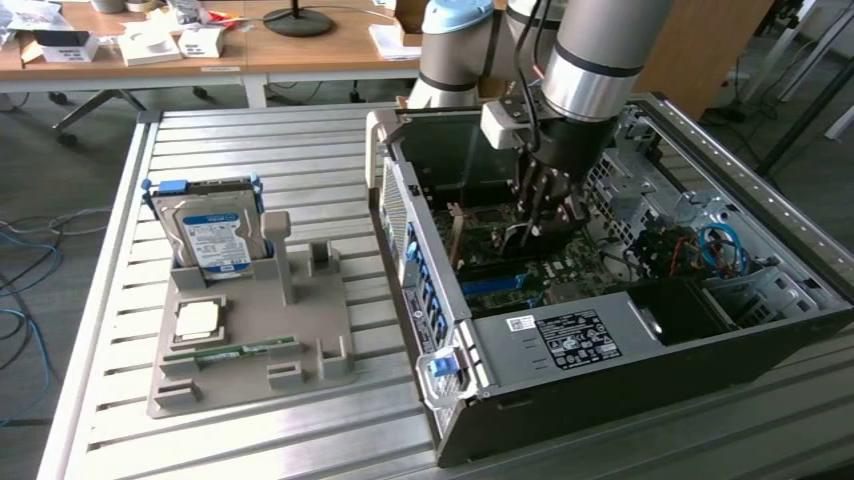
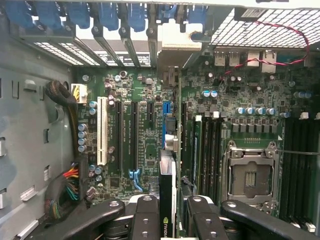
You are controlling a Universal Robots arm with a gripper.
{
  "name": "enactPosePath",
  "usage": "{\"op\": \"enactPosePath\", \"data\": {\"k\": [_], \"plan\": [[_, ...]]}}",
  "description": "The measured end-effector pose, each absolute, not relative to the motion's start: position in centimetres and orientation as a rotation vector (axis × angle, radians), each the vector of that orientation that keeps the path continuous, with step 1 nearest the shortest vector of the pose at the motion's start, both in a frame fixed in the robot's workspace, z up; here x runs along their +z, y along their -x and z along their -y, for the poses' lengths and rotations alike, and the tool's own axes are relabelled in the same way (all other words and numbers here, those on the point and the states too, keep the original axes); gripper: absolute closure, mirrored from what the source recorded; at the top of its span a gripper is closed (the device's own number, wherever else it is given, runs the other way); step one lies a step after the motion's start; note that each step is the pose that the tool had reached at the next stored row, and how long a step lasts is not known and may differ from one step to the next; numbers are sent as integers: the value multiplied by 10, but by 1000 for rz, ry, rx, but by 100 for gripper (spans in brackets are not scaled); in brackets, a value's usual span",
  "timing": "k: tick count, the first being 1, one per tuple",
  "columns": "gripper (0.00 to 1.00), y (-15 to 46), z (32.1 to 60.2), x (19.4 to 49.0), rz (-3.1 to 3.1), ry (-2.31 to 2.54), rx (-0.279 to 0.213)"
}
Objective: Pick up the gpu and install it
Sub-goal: 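Insert the gpu into the slot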
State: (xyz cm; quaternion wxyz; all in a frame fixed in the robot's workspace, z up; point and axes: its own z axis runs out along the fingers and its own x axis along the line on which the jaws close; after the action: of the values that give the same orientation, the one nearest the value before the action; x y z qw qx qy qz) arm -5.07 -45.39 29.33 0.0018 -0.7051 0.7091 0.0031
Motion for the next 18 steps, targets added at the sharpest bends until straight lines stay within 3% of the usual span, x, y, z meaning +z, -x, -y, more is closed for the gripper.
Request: {"op": "enactPosePath", "data": {"k": [18], "plan": [[74, 52, 458, 285, -2227, 2211, 10]]}}
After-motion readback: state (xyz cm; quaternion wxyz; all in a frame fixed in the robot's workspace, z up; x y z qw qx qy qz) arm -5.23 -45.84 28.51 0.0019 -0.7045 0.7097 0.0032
